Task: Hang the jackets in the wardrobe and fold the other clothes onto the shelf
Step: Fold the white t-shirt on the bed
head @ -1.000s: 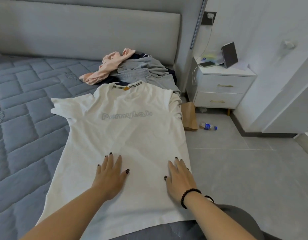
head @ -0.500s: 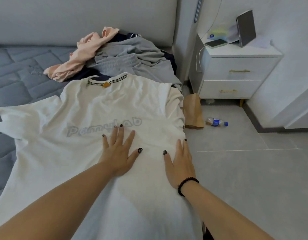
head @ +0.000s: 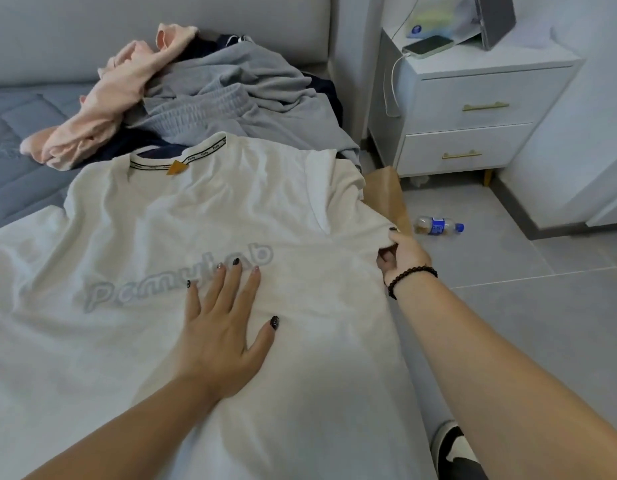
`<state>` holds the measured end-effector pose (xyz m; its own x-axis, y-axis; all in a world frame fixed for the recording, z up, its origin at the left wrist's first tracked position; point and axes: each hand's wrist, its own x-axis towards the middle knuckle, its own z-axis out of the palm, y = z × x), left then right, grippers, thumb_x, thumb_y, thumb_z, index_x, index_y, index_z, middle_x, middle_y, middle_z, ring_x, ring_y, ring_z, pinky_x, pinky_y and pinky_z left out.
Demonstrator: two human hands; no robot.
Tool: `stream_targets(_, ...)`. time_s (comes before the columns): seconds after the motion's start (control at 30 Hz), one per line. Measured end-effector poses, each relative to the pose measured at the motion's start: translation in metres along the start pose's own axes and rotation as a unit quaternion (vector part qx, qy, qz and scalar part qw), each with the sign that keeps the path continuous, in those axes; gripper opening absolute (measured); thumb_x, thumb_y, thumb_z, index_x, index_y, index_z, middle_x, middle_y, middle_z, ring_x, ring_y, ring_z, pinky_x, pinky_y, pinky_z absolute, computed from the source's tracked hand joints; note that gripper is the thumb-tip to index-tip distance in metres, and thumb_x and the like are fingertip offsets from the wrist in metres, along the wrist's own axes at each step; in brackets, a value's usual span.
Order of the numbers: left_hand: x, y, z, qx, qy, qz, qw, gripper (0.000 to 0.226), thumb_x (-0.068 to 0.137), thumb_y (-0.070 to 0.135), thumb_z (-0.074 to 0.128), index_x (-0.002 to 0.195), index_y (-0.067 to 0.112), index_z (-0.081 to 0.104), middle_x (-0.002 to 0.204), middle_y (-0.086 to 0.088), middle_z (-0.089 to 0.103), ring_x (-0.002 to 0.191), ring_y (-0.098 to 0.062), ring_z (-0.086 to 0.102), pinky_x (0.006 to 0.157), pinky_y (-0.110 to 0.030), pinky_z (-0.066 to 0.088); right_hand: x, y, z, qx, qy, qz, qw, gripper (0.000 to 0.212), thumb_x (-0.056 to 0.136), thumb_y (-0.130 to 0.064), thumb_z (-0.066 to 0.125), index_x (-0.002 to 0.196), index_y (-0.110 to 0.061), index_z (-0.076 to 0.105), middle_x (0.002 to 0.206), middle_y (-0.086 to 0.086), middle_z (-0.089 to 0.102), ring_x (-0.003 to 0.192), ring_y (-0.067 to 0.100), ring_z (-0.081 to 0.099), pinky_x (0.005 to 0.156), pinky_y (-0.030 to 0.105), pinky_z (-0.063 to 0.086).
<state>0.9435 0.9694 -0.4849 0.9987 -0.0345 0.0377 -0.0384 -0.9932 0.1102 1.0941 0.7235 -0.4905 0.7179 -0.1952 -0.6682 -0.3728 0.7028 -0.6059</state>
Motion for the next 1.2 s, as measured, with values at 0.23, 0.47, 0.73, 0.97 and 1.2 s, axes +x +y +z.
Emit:
stream_targets(0.23,-0.001,0.002,0.0,-0.004,-0.006,-0.008,1.0,0.076,0.085,0.066,0.007,0.152,0.034,-0.005,0.161,0.007,-0.01,0.146,-0.012,-0.021,0.12,-0.045,-0.011,-0.014,0.025,-0.04,0.239,-0.039,0.008,0.97,0.022,0.094,0.001,0.038,0.105,-0.001,0.057,0.09,0.016,0.067,0.082,0.029,0.067,0.084,0.037,0.055)
stream_targets(0.47,-0.001,0.002,-0.001,0.001,-0.012,-0.008,1.0,0.074,0.084,0.067,0.004,0.149,0.035,-0.012,0.16,0.007,-0.013,0.146,-0.013,-0.022,0.12,-0.045,-0.008,0.001,-0.007,-0.001,-0.023,0.008,0.083,0.996,0.028,0.103,-0.012,0.034,0.119,-0.002,0.054,0.121,0.015,0.059,0.119,0.031,0.055,0.09,0.036,0.048)
stream_targets(0.73,0.0,0.001,0.001,-0.004,-0.009,-0.004,1.0,0.074,0.086,0.067,0.009,0.153,0.036,-0.006,0.161,0.006,-0.011,0.147,-0.014,-0.021,0.12,-0.045,-0.009,-0.039,0.022,0.052,-0.575,-0.308,-0.435,0.621,0.029,0.099,-0.02,0.046,0.124,-0.014,0.06,0.12,-0.02,0.058,0.117,-0.012,0.045,0.098,-0.002,0.019)
stream_targets(0.97,0.001,-0.002,0.005,-0.01,-0.007,-0.004,1.0,0.074,0.088,0.066,0.012,0.154,0.035,0.0,0.162,0.004,-0.006,0.148,-0.014,-0.018,0.12,-0.047,-0.007,-0.043,0.053,0.04,-0.657,-0.368,-0.499,0.428,0.04,0.097,-0.017,0.046,0.137,-0.024,0.051,0.149,-0.001,0.04,0.144,0.017,0.024,0.118,0.035,0.008)
stream_targets(1.2,0.0,-0.003,0.003,-0.036,0.012,-0.003,0.999,0.078,0.087,0.065,0.016,0.155,0.03,0.005,0.162,0.007,0.0,0.149,-0.011,-0.012,0.121,-0.042,-0.007,-0.062,0.065,0.024,-0.596,-0.415,-0.525,0.443,0.038,0.09,-0.014,0.055,0.127,-0.016,0.06,0.134,0.004,0.057,0.134,0.021,0.043,0.115,0.042,0.026)
